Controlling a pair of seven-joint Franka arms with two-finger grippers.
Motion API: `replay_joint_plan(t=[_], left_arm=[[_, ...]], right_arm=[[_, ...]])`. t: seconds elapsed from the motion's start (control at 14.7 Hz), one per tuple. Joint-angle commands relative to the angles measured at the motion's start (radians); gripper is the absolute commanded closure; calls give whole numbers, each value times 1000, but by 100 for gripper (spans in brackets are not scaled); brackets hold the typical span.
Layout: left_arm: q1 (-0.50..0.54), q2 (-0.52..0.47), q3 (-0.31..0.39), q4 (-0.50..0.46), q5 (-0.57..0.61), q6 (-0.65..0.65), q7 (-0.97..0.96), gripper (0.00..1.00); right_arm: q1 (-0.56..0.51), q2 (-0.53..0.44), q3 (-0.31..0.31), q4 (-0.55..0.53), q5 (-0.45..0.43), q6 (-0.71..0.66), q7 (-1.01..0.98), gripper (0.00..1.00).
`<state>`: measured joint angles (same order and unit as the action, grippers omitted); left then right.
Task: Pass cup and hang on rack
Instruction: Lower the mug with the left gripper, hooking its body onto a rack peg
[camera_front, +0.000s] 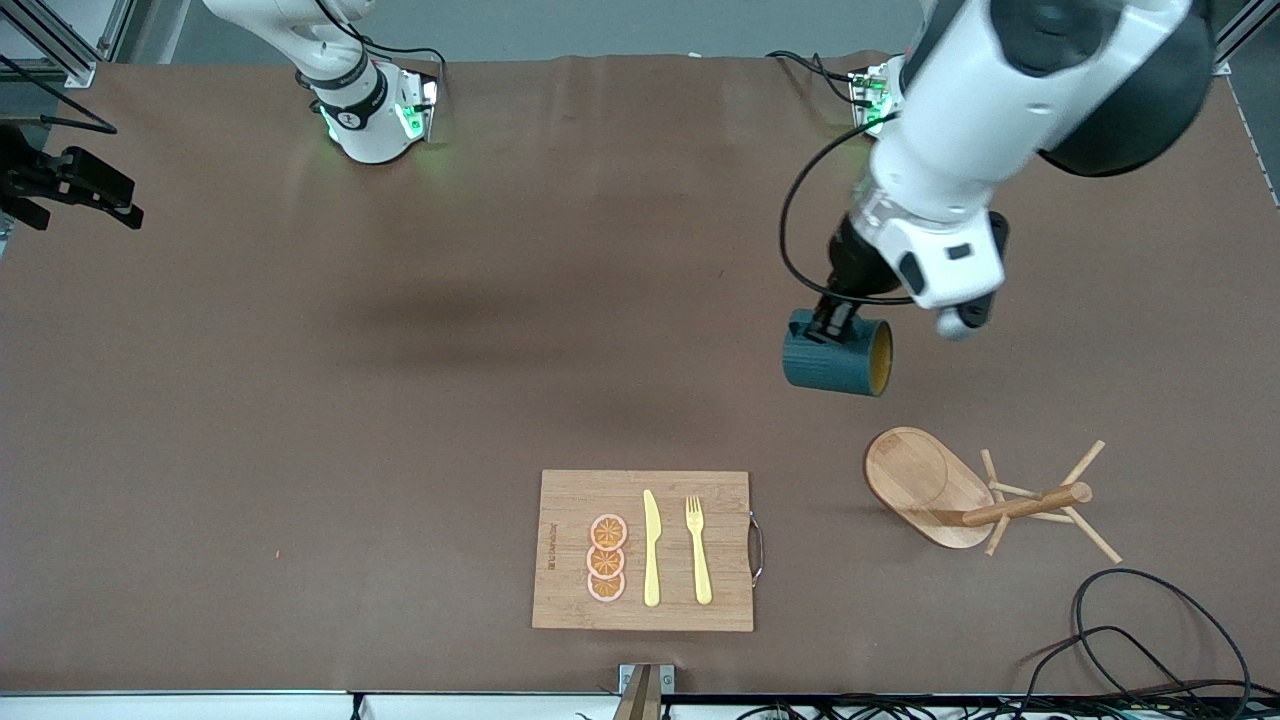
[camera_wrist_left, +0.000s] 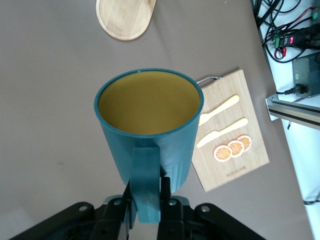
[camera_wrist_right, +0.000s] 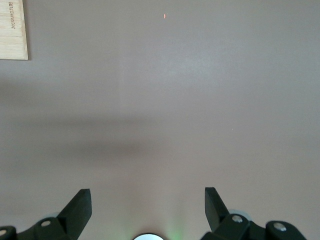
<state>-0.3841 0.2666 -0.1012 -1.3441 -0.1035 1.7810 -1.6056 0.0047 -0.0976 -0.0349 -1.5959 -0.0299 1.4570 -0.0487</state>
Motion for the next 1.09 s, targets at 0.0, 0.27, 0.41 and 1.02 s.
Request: replay_joint_plan(t=[0.0, 0.27, 0.41, 1.02], left_arm=[[75, -21, -6, -23, -117, 3, 50, 100], [191, -9, -3, -23, -316, 8, 171, 100], [276, 16, -5, -21, -457, 9, 216, 100], [468, 160, -3, -23, -768, 8, 317, 100]], right_arm=[[-28, -27, 20, -32, 10, 14, -11, 0], [-31, -27, 21, -33, 10, 14, -11, 0], [-28, -27, 21, -33, 10, 13, -11, 0], [-20, -27, 21, -33, 13, 5, -5, 0]])
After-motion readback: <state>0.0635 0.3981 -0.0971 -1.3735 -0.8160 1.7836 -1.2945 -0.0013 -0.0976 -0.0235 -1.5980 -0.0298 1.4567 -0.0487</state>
